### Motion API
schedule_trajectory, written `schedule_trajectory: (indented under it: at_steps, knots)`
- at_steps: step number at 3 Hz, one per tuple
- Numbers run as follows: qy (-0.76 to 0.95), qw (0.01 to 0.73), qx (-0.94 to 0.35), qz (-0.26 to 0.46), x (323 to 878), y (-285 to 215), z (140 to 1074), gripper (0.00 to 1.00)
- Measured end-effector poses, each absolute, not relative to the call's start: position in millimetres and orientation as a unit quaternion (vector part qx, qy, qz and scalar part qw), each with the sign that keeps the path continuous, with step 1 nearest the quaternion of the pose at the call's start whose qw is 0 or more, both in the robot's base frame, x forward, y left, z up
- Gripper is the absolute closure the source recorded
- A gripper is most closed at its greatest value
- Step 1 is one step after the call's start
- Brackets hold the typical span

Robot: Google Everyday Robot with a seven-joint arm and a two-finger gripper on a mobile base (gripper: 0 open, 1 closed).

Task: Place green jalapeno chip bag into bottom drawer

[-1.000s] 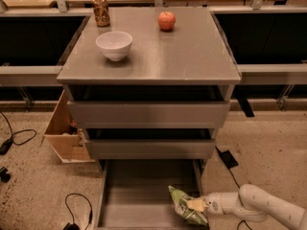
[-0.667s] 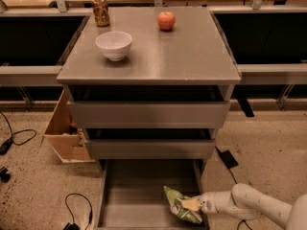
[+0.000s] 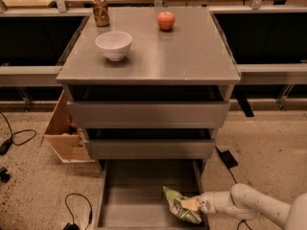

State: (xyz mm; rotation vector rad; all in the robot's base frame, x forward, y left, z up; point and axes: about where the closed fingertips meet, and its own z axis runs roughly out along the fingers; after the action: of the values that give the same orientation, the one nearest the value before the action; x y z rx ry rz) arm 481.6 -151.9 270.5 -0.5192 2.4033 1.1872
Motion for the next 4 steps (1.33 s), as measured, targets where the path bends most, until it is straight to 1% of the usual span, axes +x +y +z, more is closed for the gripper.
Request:
schedule_trajectory:
  at_steps: [2,3,4]
  knots:
    - [0.862,0.204,-0.186,0.426,481.6,-151.8,270.5,0.08]
    - [0.862,0.204,-0.186,0.426,481.6,-151.8,270.5,0.00]
    - [0.862,0.204,-0.186,0.426,481.6,-151.7,270.6,0.00]
